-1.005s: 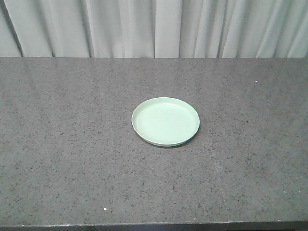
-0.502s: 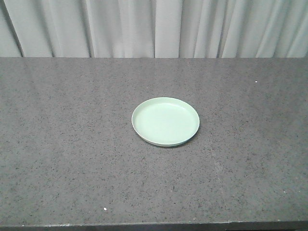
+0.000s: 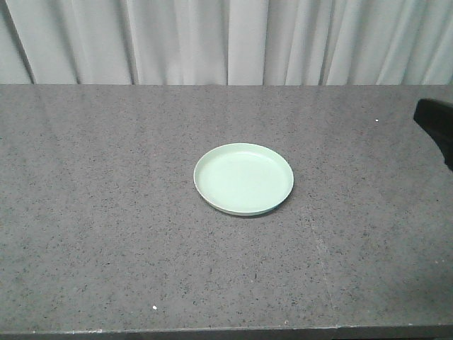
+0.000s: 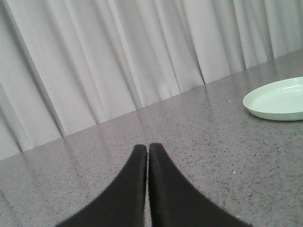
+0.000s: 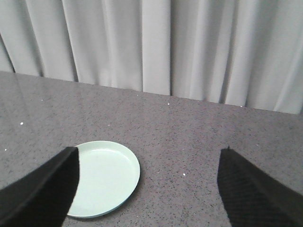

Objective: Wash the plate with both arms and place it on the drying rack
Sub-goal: 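Move the right gripper down to the rim of the pale green plate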

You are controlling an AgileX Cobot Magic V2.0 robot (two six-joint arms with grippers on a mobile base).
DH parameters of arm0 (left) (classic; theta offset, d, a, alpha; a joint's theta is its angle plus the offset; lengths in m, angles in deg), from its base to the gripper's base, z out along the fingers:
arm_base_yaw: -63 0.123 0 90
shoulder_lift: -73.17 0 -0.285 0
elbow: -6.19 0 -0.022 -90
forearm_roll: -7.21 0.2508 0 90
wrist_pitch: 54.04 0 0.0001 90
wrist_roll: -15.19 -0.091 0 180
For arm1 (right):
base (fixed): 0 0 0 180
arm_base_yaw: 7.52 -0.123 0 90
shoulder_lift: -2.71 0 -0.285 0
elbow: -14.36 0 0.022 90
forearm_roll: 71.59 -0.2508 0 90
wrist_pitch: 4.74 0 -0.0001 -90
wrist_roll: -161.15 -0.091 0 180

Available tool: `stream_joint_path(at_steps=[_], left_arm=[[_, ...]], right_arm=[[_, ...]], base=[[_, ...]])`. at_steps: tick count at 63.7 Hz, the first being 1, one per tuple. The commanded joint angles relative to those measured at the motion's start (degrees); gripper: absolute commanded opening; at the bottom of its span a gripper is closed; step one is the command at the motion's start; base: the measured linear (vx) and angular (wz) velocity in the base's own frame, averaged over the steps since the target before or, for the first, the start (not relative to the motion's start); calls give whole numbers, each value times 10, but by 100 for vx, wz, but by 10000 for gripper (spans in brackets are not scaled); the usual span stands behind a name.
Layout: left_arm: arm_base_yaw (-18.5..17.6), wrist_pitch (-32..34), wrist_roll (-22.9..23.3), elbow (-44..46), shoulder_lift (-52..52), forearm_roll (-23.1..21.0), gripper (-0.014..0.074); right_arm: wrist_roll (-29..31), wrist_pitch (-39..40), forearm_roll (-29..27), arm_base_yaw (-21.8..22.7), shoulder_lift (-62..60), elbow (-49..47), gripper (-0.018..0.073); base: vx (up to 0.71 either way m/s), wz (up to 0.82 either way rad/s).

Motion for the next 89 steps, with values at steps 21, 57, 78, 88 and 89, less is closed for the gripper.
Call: stream_joint_path(at_steps=[21, 57, 78, 88, 89], left_arm=[[-5, 41, 6, -12, 9, -3, -6], [-5, 41, 6, -12, 9, -3, -6], [-5, 41, 6, -12, 9, -3, -6], [-5, 41, 6, -12, 9, -3, -6], [-5, 41, 6, -12, 9, -3, -6]], right_arm=[[38, -254, -34, 2, 297, -311, 558], [-105, -353, 104, -83, 622, -561, 558], [-134, -372, 146, -83, 709, -598, 558], [-142, -365, 151, -83, 731, -598, 558], [-142, -365, 151, -83, 733, -598, 558]], base=[[0, 0], [0, 0], [0, 0], [0, 0], [0, 0]])
